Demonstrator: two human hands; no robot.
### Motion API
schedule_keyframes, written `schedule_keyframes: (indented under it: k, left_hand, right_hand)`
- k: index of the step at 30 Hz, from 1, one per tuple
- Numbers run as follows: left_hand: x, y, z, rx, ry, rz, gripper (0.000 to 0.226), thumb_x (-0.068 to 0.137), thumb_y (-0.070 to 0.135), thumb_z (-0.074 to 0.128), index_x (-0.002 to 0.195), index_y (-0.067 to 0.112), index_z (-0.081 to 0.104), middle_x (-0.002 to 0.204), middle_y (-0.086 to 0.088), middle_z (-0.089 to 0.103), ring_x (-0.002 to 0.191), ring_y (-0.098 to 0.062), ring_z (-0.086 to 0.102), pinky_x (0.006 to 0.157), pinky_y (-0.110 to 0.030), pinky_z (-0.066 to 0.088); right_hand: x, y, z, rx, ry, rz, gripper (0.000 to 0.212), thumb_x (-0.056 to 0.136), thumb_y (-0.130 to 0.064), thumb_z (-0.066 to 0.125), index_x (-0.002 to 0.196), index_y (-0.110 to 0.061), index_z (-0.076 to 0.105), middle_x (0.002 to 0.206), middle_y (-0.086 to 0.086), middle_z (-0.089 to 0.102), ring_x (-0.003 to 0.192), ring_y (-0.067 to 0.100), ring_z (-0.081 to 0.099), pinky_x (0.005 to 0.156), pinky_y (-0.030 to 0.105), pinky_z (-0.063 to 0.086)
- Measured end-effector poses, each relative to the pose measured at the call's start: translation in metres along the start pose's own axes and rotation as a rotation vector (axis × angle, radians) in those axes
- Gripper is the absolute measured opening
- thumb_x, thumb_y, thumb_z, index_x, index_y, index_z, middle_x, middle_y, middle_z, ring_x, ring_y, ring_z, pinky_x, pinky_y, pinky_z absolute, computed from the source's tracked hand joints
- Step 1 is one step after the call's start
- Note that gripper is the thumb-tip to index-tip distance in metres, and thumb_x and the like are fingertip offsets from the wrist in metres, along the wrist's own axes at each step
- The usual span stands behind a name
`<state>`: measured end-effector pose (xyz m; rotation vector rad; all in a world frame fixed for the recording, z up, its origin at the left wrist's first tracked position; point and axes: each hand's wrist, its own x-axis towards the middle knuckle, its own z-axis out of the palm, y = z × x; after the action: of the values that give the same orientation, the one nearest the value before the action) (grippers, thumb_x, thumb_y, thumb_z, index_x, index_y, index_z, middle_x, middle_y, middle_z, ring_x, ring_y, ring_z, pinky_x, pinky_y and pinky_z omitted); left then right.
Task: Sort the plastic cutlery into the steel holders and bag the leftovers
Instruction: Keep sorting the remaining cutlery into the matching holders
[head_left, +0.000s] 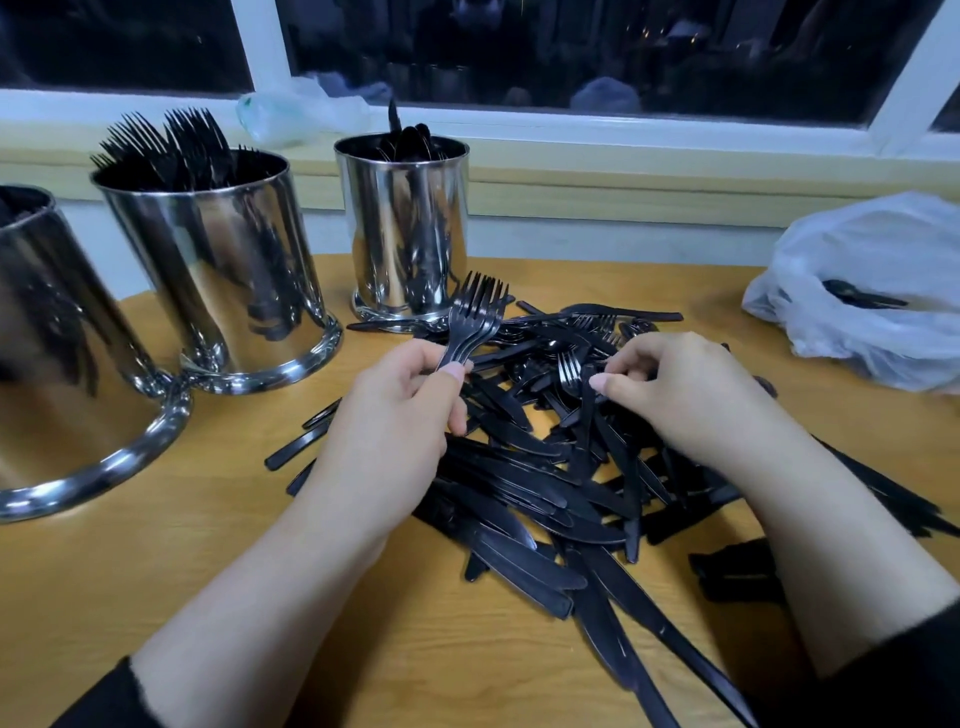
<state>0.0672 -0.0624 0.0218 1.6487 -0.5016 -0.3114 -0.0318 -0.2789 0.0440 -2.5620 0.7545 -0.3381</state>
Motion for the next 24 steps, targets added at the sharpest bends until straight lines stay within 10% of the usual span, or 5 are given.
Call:
schedule_keyframes:
  k: [24]
  left_hand:
    - [-0.006,0.000,0.003,0.194,-0.067,0.131,0.027,0.105,0.038,0.052,0.084,0.023,0.062,0.070,-0.019,0.056,0.055,-0.019,0.040,0.058,-0.037,0.038]
  right_hand:
    - [0.003,0.021,-0.005,-0.057,-0.123,-0.032,0.025,0.092,-0.034,0.073,0.114,-0.040,0.062,0.095,-0.009,0.059,0.070,0.007,0.053,0.056,0.026,0.035]
